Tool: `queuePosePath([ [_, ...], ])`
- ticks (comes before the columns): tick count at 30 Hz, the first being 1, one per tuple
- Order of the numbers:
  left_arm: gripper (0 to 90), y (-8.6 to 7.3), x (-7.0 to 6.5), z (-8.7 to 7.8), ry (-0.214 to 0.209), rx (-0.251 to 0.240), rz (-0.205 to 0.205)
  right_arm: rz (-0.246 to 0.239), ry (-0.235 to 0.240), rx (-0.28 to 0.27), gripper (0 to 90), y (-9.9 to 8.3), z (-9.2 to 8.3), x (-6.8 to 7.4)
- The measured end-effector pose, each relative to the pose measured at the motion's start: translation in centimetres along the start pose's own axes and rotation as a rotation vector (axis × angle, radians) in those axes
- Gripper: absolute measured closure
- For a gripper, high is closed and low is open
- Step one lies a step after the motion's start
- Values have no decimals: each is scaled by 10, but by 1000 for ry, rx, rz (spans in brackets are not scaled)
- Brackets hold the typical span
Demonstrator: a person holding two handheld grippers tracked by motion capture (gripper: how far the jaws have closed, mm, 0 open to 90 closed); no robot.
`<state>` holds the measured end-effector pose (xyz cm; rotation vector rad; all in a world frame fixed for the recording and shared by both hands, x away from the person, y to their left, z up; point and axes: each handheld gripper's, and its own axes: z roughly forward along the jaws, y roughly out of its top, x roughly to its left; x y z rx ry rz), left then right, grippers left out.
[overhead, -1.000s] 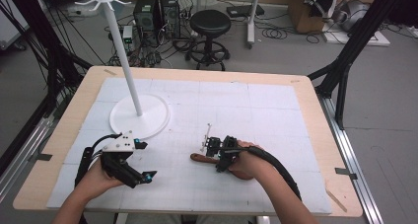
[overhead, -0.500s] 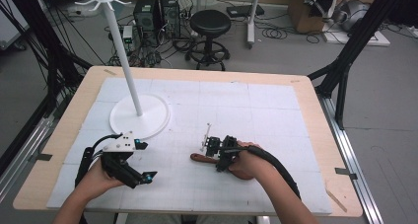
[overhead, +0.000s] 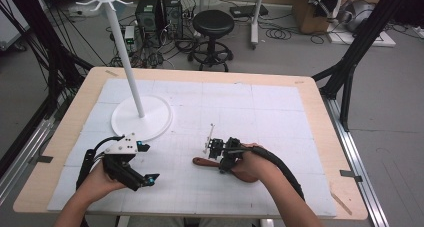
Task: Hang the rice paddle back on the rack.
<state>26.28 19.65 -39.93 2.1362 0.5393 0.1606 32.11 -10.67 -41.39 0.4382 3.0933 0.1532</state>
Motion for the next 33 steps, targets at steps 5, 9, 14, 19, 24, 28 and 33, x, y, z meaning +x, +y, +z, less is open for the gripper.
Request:
queuePosePath([
  [5, 17, 0, -1, 0, 1, -1, -3, -30, 2, 10, 748, 1, 0, -1],
  [9, 17, 0, -1, 1, 1, 1, -1, -28, 2, 13, 752, 1, 1, -2],
  [14, 17, -1, -1, 1, 2, 4, 0, -31, 10, 22, 751, 3, 1, -2],
  [19, 17, -1, -1, 2, 4, 3, 1, -31, 5, 19, 759, 3, 1, -1],
  [24, 17, -1, -1, 2, 6, 0, 0, -33, 18, 15, 761, 2, 1, -3],
  [28, 17, -1, -2, 2, 4, 3, 1, -35, 28, -10, 763, -1, 1, -5],
  [33, 17, -1, -1, 2, 5, 6, 3, -41, 52, -39, 767, -4, 1, -8],
])
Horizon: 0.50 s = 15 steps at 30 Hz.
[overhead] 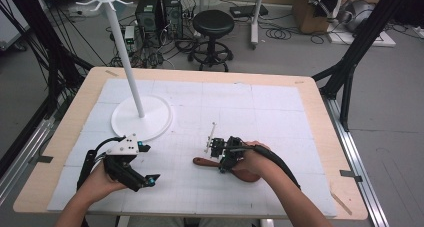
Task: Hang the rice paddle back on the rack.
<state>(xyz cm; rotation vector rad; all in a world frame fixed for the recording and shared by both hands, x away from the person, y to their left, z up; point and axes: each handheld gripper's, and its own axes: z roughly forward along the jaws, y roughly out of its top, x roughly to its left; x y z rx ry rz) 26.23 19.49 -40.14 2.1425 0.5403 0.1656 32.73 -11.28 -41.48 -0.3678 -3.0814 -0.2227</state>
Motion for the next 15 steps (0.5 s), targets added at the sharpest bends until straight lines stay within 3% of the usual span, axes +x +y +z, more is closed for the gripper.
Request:
queuePosePath([
  [12, 17, -2, 0, 1, 2, 1, -10, 11, 76, -65, 772, -10, -1, -9],
  [15, 17, -2, 0, 1, 3, 1, -11, 11, 76, -93, 774, -14, -1, -9],
])
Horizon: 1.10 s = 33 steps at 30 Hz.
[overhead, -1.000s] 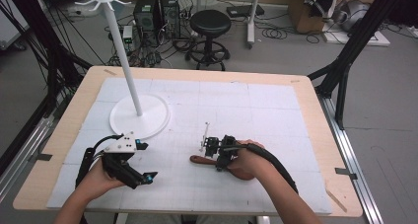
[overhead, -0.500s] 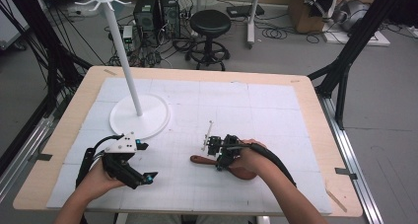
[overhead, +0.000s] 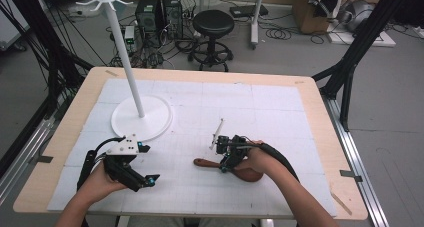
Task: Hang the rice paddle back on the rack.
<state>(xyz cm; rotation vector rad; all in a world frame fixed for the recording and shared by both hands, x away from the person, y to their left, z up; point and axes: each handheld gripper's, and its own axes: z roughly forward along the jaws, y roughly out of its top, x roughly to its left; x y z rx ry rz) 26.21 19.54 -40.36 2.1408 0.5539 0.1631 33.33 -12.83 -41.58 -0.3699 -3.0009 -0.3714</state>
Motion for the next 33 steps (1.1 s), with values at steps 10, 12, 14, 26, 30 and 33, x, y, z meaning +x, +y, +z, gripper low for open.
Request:
queuePosePath([
  [10, 17, 0, 0, 1, -1, 2, 2, -11, -10, -58, 778, -4, -2, 1],
  [12, 17, 0, 0, 1, -2, 2, 2, 0, 0, -70, 778, -6, -3, 1],
  [14, 17, 0, 0, 1, -2, 3, 3, 5, 11, -76, 779, -7, -6, 1],
  [26, 17, -1, 0, 2, -3, 7, 3, 30, 13, -199, 779, -20, -19, 3],
  [30, 17, -1, -1, 3, -3, 6, 2, 45, 16, -241, 779, -24, -23, 3],
  [33, 17, 0, -1, 3, -4, 8, 5, 46, 15, -262, 780, -26, -27, 3],
])
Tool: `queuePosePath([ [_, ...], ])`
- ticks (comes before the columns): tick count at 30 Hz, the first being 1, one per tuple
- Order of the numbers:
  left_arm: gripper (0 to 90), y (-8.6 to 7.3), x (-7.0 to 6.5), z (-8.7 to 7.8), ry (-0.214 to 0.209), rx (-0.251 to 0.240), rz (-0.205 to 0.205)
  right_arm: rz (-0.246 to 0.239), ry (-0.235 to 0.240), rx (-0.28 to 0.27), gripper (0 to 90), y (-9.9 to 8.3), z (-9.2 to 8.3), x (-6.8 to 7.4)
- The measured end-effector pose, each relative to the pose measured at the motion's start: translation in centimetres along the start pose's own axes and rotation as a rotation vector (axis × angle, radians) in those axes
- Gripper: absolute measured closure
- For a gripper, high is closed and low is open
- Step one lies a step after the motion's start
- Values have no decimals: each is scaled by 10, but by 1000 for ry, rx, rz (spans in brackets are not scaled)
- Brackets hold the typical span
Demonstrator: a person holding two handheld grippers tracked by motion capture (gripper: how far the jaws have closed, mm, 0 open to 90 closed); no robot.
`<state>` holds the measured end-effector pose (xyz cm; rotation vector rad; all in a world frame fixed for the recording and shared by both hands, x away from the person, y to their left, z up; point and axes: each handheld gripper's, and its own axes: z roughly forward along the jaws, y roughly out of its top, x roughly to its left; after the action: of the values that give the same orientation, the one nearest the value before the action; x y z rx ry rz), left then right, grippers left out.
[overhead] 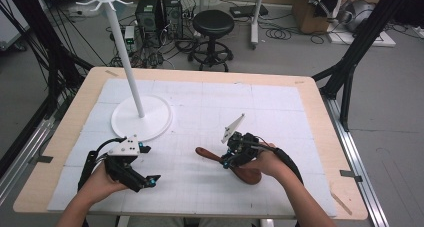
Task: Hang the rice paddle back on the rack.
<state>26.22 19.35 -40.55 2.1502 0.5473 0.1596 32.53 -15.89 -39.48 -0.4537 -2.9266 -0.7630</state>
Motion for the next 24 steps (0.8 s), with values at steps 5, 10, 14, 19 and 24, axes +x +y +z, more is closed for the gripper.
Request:
queuePosePath([
  [5, 17, 0, -1, 1, 0, -1, -3, 0, -1, -46, 781, -1, -8, 1],
  [10, 17, 0, -1, 1, -1, 0, -3, -4, 10, -70, 781, -2, -12, 1],
  [14, 17, 0, -1, 1, 0, -3, -4, -13, 22, -87, 781, -1, -13, 2],
  [19, 17, 0, -1, 0, -1, -5, 0, -10, 43, -113, 781, 0, -16, 3],
  [24, 17, 1, -1, 0, -3, -7, 2, -16, 55, -143, 782, 3, -21, 4],
])
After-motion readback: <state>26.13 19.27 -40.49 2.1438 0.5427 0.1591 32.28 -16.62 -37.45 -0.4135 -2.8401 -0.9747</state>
